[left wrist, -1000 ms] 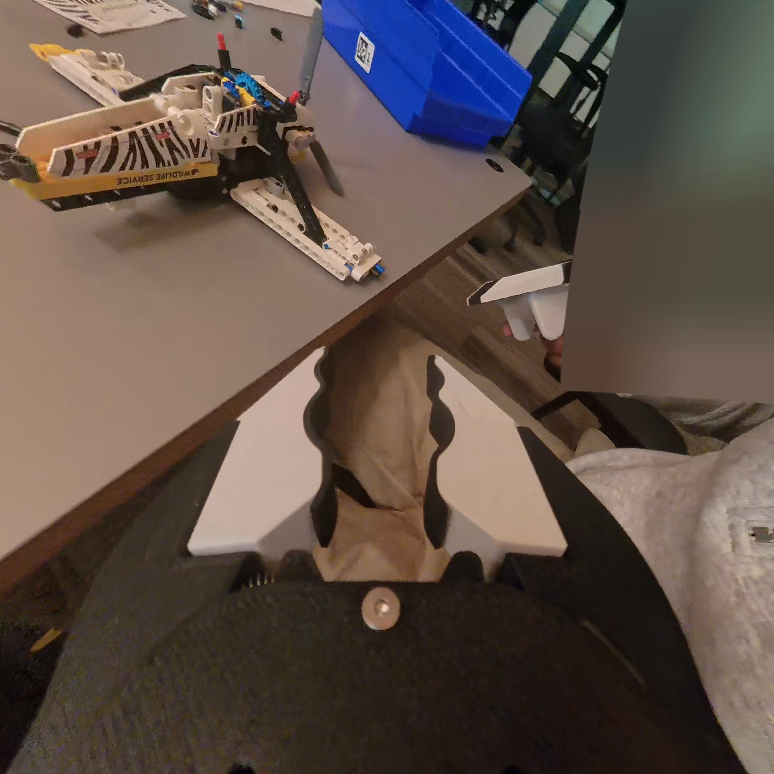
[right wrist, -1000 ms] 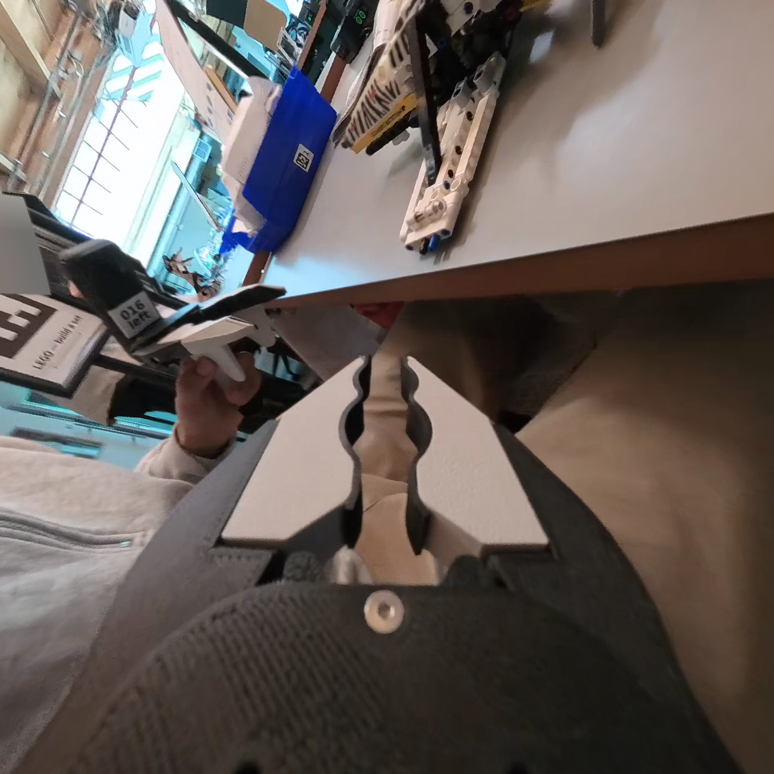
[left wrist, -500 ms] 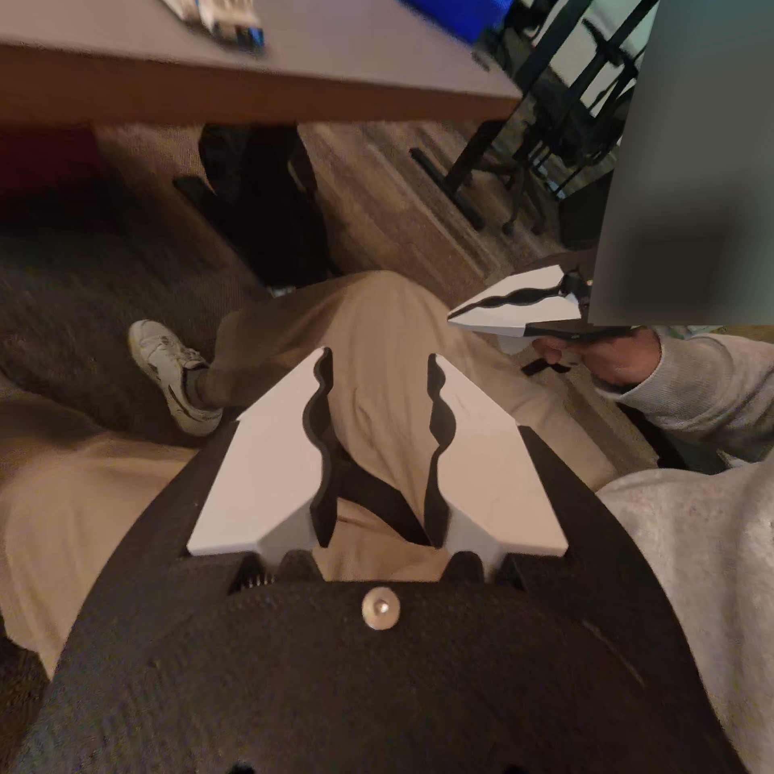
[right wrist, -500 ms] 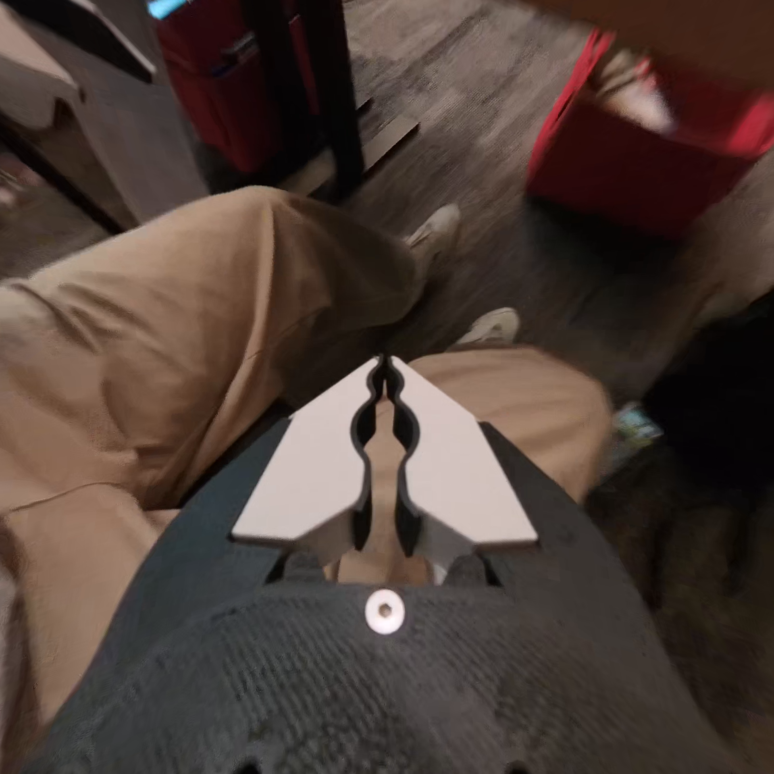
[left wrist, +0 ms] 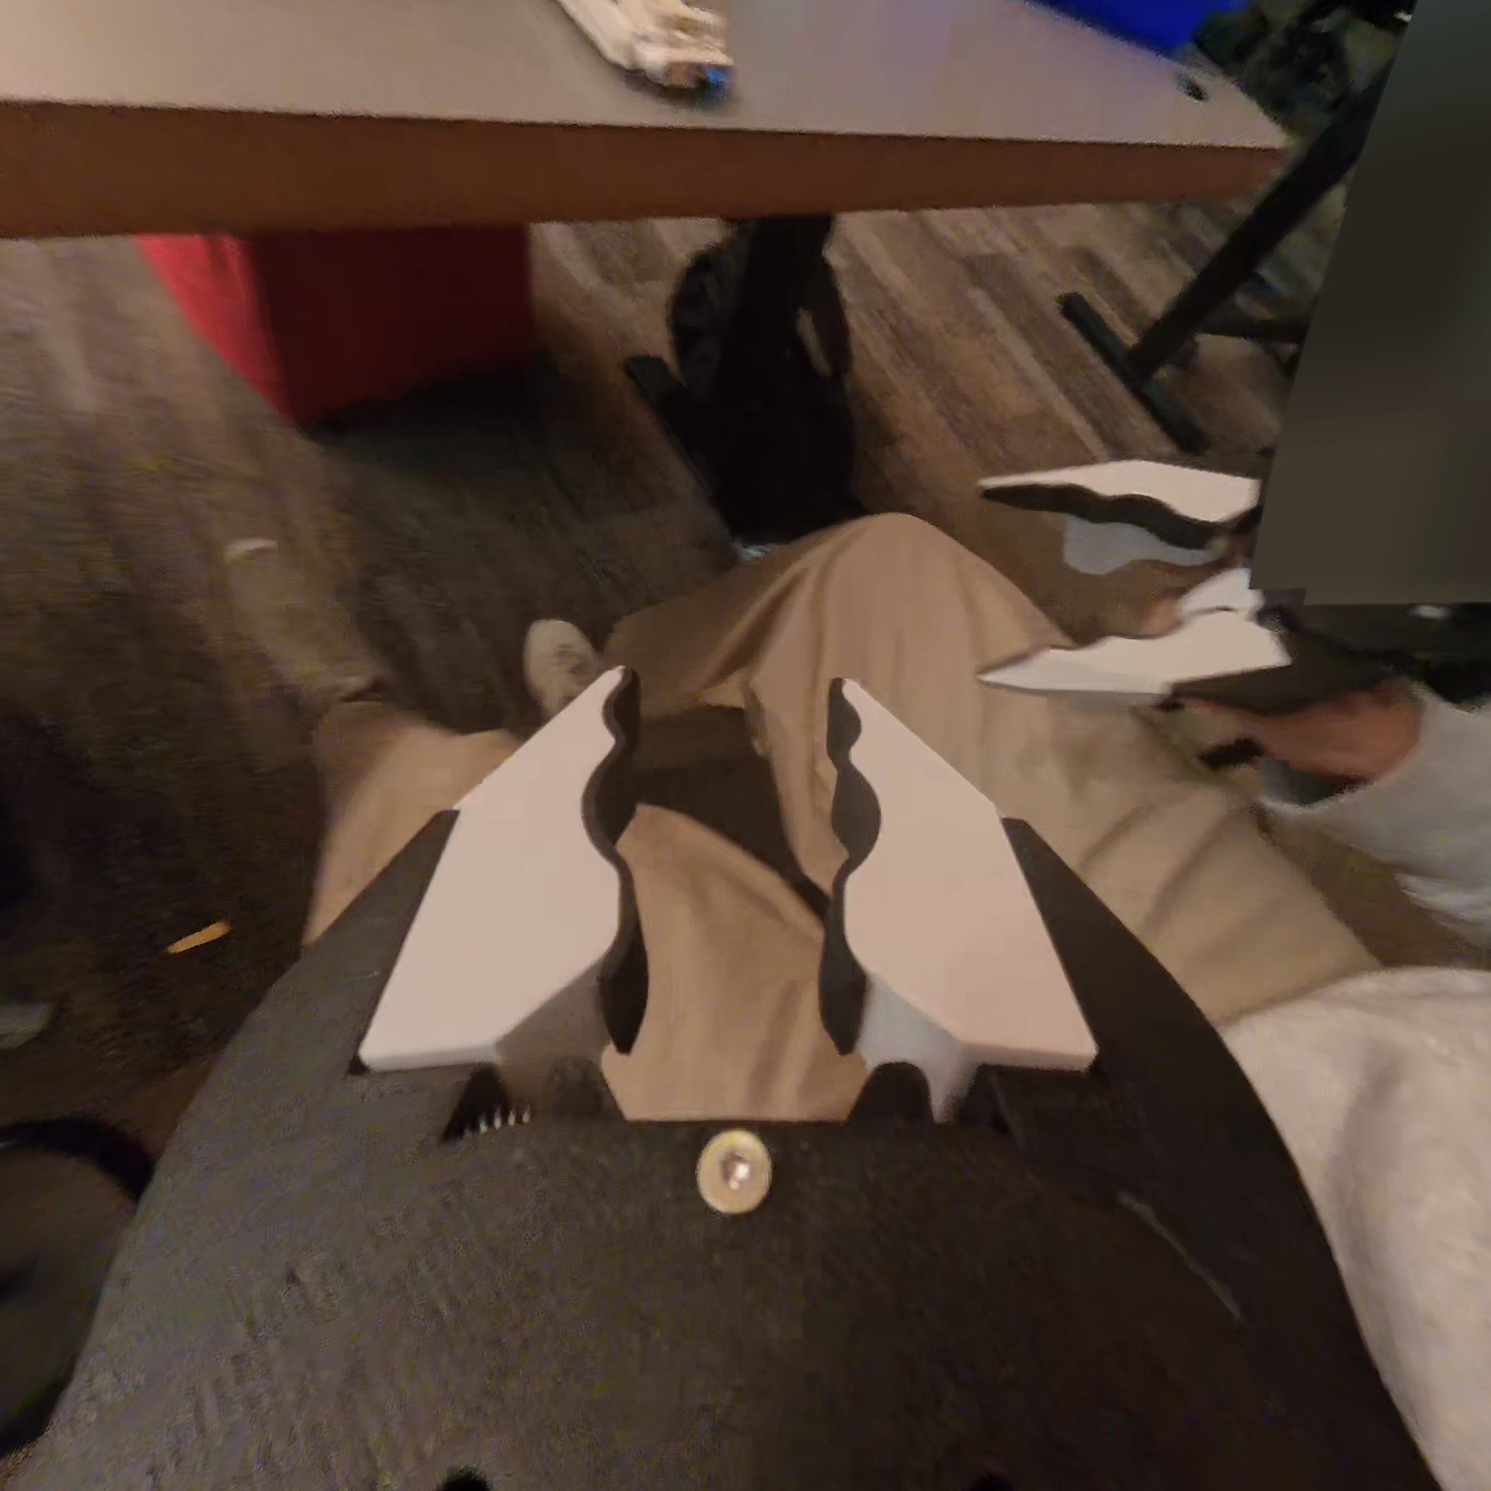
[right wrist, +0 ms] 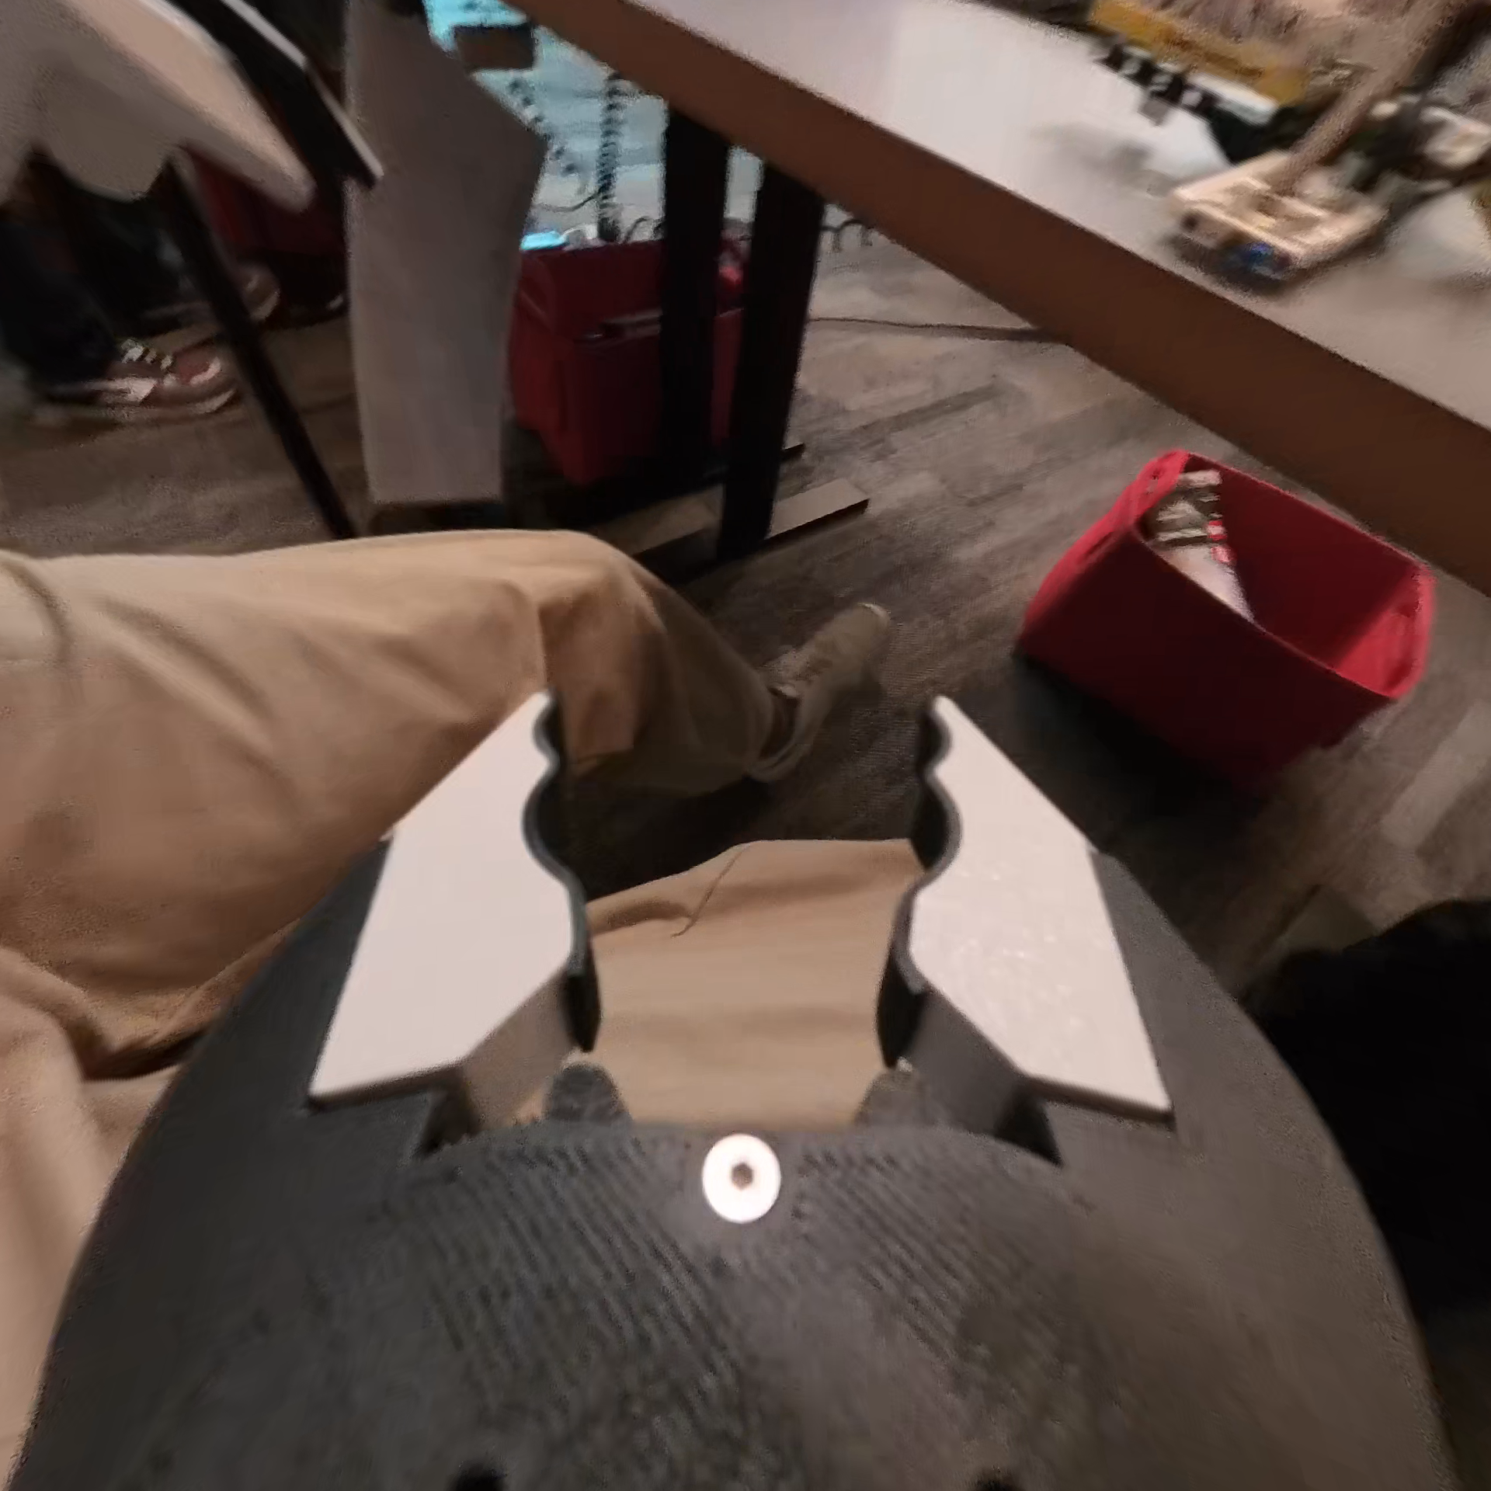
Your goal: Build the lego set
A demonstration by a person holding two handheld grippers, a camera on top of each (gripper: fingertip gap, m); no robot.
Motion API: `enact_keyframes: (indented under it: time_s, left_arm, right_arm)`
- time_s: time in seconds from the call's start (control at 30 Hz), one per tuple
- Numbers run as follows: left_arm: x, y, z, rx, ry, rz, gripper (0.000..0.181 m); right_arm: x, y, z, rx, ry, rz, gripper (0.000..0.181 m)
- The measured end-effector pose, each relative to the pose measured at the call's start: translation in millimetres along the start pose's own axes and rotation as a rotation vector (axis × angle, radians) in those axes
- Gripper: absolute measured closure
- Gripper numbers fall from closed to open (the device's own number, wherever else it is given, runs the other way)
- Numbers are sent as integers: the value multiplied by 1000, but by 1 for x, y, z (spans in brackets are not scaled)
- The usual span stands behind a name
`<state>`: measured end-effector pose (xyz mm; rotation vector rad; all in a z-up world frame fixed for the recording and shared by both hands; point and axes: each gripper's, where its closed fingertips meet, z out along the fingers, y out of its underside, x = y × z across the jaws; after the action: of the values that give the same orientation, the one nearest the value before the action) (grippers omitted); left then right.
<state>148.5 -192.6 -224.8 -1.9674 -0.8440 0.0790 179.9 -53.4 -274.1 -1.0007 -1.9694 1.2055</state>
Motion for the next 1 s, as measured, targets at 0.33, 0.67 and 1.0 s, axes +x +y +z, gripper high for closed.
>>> enact_keyframes:
  time_s: [0.33, 0.67, 1.0]
  left_arm:
    - [-159, 56, -7, 57, 10, -206, 181]
    - [-457, 349, 180, -757, -377, 165, 181]
    - [-563, 455, 293, -491, -473, -862, 121]
  right_arm:
    - [-24, 4, 27, -16, 73, -189, 130]
    - [-56, 0, 155, 35, 76, -265, 142]
    - [-35, 36, 224, -54, -161, 84, 137]
